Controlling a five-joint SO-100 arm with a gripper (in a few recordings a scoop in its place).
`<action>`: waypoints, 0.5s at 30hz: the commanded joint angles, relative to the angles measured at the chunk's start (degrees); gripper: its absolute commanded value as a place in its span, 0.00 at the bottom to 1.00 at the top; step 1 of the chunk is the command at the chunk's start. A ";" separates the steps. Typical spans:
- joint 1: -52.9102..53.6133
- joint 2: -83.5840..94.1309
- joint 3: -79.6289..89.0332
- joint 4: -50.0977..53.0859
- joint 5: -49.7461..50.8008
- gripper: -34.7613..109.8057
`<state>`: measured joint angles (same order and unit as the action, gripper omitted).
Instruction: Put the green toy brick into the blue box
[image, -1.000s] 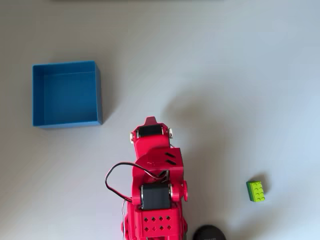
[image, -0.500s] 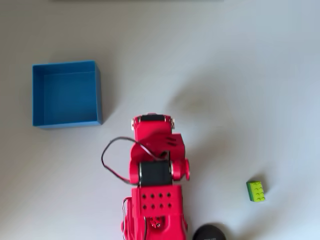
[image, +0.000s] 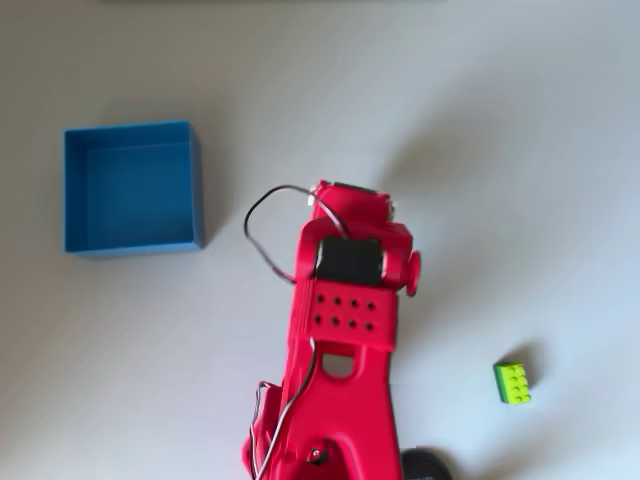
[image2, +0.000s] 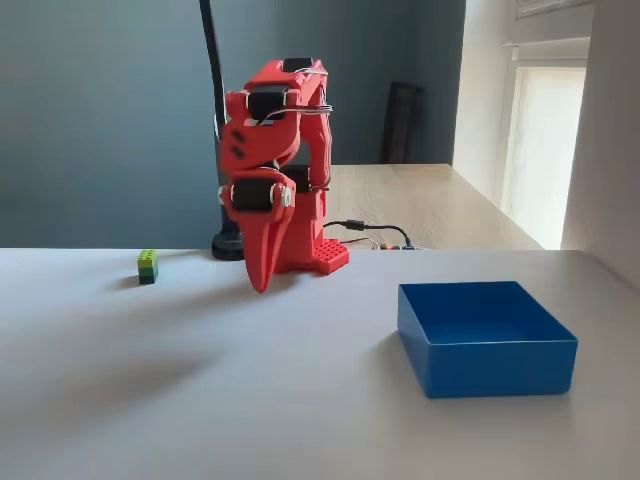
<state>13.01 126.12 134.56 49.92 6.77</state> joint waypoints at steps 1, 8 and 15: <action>4.39 -1.76 -5.10 0.44 1.67 0.24; 11.43 -4.48 -6.77 0.70 2.81 0.24; 20.21 -4.83 -7.29 3.34 3.34 0.27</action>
<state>28.65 120.50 130.78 52.03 9.67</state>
